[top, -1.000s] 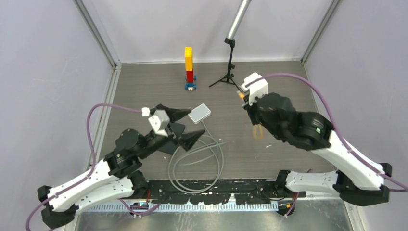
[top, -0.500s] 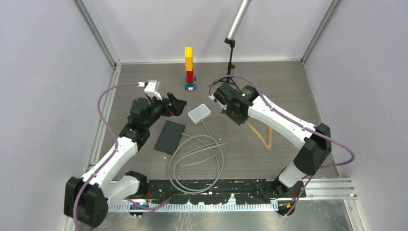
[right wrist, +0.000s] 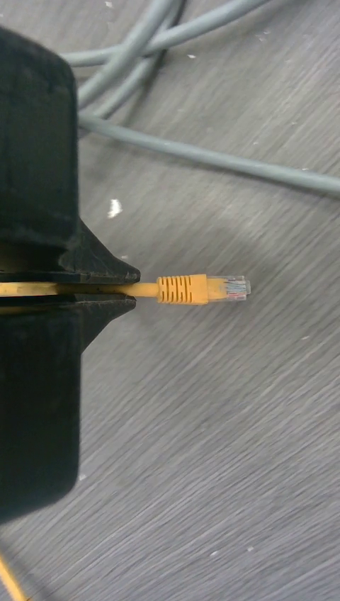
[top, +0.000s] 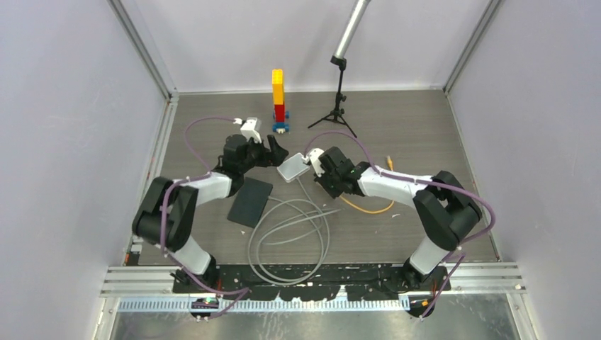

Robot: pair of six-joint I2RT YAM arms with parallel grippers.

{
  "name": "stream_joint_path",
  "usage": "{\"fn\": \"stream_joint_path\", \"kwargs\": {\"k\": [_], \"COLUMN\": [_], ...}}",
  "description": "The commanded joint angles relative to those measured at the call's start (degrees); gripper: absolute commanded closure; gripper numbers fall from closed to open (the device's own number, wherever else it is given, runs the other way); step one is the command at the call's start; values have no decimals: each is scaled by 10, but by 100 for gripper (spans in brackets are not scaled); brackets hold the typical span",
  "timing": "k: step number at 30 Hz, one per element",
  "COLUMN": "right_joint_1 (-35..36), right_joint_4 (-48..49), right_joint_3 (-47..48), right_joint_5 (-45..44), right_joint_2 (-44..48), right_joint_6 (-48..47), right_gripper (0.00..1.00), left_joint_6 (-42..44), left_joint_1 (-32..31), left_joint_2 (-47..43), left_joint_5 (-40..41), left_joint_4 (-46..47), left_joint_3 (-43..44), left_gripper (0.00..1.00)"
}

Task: Insert the plug into the switch port
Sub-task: Pick up the connector from the center of the board.

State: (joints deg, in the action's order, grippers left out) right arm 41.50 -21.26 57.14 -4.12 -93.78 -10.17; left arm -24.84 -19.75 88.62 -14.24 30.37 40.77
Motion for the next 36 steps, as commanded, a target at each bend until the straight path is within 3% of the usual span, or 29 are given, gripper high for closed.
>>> {"fn": "stream_joint_path", "kwargs": {"k": [1,11,20,36], "right_joint_1": [0,0,10,20], "right_joint_4": [252,489,588,532], "right_joint_3": [-60,-182,-211,-178], "right_joint_5": [16,7,-19,6], "right_joint_2": [-3,11,-17,-42], "right_joint_6": [22,87,87,87], "right_gripper": [99,100,100,100], "left_joint_6": [11,28,36,50], "left_joint_1": [0,0,0,0], "left_joint_2": [59,160,191,232], "left_joint_5": [-17,-68,-66,-120], "left_joint_4": [104,119,62,44], "left_joint_3": [42,103,128,154], "left_gripper": [19,20,26,30]}}
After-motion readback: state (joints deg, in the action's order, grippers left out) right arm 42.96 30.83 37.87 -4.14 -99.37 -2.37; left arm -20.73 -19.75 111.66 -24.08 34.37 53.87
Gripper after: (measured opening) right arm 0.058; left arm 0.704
